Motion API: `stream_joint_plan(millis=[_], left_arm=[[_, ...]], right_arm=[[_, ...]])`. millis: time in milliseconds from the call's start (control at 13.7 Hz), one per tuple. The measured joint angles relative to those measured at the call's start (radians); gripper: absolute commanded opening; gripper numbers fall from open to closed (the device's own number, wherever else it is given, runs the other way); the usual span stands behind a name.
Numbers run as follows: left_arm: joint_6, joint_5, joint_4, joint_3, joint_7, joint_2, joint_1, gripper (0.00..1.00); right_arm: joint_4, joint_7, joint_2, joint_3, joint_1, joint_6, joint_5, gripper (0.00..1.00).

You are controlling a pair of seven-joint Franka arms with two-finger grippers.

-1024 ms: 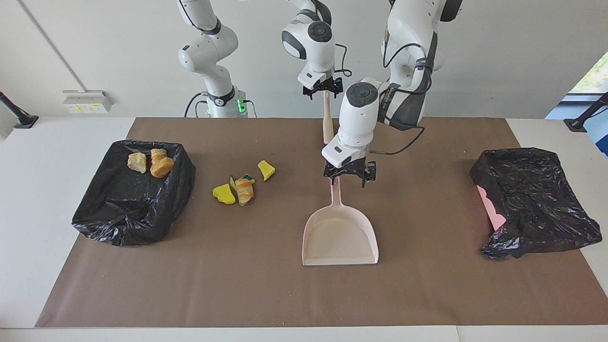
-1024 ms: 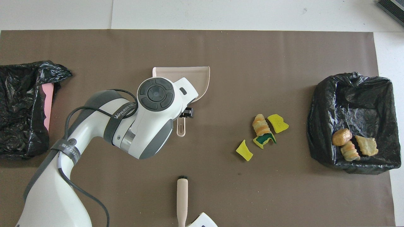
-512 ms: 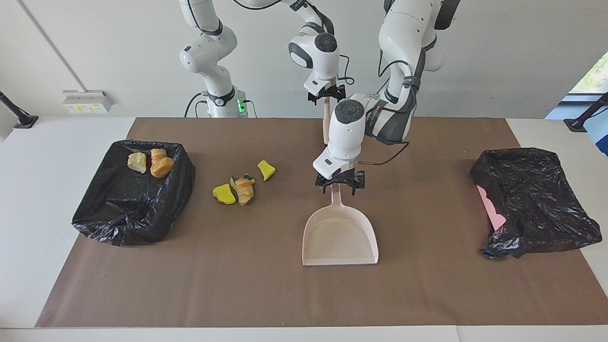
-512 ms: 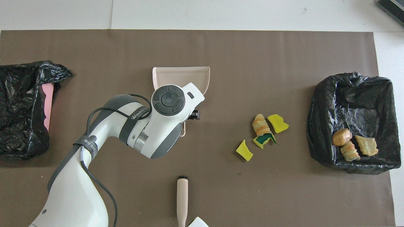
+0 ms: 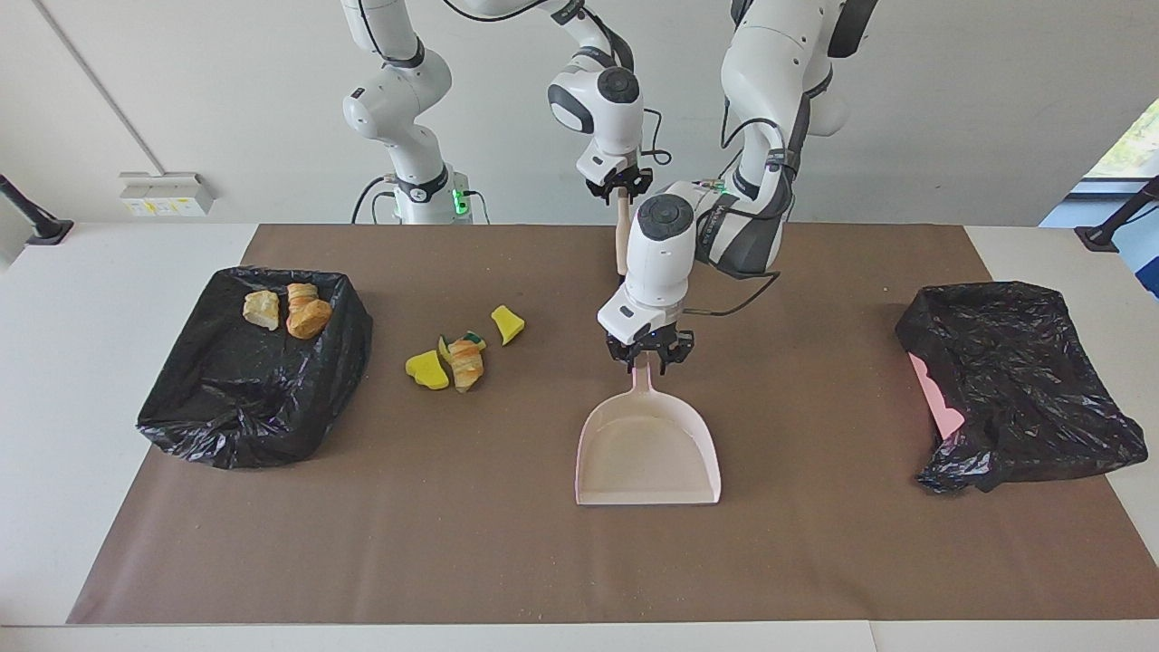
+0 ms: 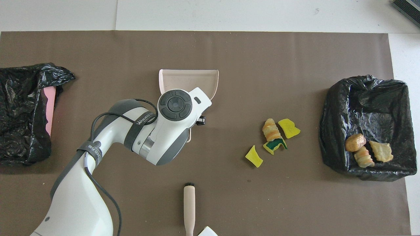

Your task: Sweep and dump trash in bin

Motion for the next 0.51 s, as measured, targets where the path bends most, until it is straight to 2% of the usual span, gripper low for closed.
stream_joint_plan(millis=[73,293,366,512], left_arm=[[0.0,0.0,0.0,0.0,0.0,0.0,0.0,0.12],[0.0,0.0,0.001,0.006,0.004,-0.002,0.001,0.1],[0.0,0.0,0.002,0.011,0.015,-0.009,0.002,0.06],[-0.022,0.0,0.002,0.021,0.084,-0.036,0.006,0.04]], right_arm=[[0.0,0.002,0.0,-0.001,-0.001,0.0,0.0,0.0],[0.0,0.002,0.001,-0.002,-0.002,0.001,0.0,0.0],[0.001,0.002,0.001,-0.002,-0.002,0.001,0.0,0.0],[0.001,0.002,0.001,-0.002,-0.002,0.001,0.0,0.0]])
